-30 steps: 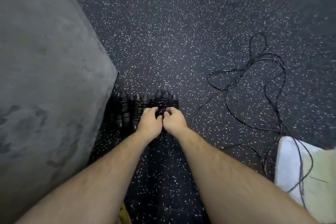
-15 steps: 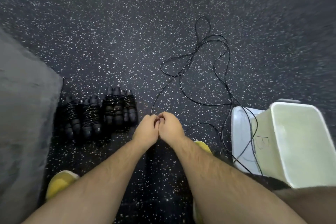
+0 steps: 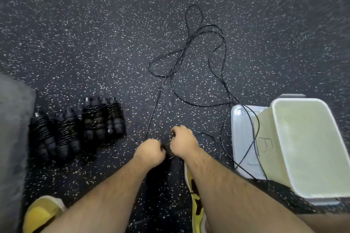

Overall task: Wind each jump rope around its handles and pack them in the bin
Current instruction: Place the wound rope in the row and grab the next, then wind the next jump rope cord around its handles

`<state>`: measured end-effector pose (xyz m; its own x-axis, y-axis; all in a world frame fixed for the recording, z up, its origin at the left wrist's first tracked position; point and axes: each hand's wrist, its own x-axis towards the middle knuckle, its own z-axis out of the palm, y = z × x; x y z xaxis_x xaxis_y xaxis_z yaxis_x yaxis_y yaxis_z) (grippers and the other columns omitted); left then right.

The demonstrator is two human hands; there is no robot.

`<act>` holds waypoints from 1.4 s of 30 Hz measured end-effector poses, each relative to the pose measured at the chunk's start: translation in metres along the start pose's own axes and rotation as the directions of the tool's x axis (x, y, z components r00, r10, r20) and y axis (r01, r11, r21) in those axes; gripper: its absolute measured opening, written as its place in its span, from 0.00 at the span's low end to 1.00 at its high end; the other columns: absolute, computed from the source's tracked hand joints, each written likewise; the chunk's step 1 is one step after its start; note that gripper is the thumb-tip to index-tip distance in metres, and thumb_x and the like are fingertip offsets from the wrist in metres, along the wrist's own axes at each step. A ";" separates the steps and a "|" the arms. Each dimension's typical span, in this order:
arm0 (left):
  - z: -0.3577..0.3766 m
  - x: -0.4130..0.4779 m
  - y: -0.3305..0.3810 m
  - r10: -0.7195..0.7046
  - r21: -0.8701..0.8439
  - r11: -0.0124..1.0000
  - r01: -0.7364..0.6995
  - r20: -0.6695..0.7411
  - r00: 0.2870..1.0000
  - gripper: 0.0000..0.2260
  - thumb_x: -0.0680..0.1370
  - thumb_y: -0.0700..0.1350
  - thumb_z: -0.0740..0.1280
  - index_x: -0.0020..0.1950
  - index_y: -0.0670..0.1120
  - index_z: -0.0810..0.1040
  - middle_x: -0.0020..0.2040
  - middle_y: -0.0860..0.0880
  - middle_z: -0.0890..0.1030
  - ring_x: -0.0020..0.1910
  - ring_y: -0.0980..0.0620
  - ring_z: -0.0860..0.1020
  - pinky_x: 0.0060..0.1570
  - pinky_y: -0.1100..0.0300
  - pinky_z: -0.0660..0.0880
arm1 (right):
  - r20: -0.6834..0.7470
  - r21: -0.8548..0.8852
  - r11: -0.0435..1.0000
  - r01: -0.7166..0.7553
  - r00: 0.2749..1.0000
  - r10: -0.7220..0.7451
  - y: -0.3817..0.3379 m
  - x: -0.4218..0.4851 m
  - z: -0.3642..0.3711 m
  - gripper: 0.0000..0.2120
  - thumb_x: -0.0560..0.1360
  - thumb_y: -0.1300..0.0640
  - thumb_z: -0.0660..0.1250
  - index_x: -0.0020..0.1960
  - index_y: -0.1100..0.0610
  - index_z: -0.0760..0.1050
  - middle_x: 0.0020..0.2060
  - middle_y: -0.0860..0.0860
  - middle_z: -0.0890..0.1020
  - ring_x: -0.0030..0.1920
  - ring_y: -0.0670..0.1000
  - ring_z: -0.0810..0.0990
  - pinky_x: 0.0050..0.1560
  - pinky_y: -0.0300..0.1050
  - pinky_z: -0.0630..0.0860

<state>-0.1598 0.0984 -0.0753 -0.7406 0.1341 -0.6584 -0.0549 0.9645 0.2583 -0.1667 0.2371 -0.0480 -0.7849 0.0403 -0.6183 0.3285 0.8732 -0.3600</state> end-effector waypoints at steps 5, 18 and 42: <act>-0.016 0.020 -0.008 -0.322 -0.353 0.907 0.229 -0.230 0.918 0.20 0.79 0.50 0.69 0.66 0.42 0.68 0.65 0.41 0.71 0.63 0.39 0.73 0.62 0.46 0.73 | 0.106 -0.188 0.982 -0.002 0.994 0.023 -0.002 0.012 -0.002 0.26 0.77 0.56 0.64 0.74 0.53 0.65 0.69 0.52 0.67 0.69 0.57 0.65 0.68 0.53 0.69; -0.037 0.053 -0.015 -0.185 -0.255 0.959 0.126 -0.222 0.957 0.25 0.82 0.48 0.64 0.78 0.49 0.63 0.83 0.43 0.48 0.81 0.42 0.51 0.75 0.45 0.58 | 0.013 -0.174 0.982 -0.069 0.997 0.073 -0.004 0.095 -0.053 0.38 0.78 0.55 0.61 0.82 0.54 0.44 0.81 0.48 0.42 0.81 0.52 0.43 0.77 0.58 0.58; -0.070 0.031 -0.006 -0.218 -0.949 0.306 0.071 0.002 0.976 0.07 0.81 0.41 0.66 0.49 0.47 0.84 0.45 0.48 0.84 0.42 0.51 0.80 0.41 0.61 0.75 | 0.038 0.737 0.657 -0.155 0.981 0.189 -0.071 0.028 -0.004 0.08 0.78 0.56 0.62 0.46 0.54 0.80 0.29 0.47 0.77 0.30 0.48 0.72 0.32 0.41 0.67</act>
<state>-0.2294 0.0812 -0.0477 -0.7094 -0.0785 -0.7005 -0.7048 0.0891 0.7038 -0.2146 0.1784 -0.0369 -0.6881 0.1856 -0.7015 0.7252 0.2096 -0.6559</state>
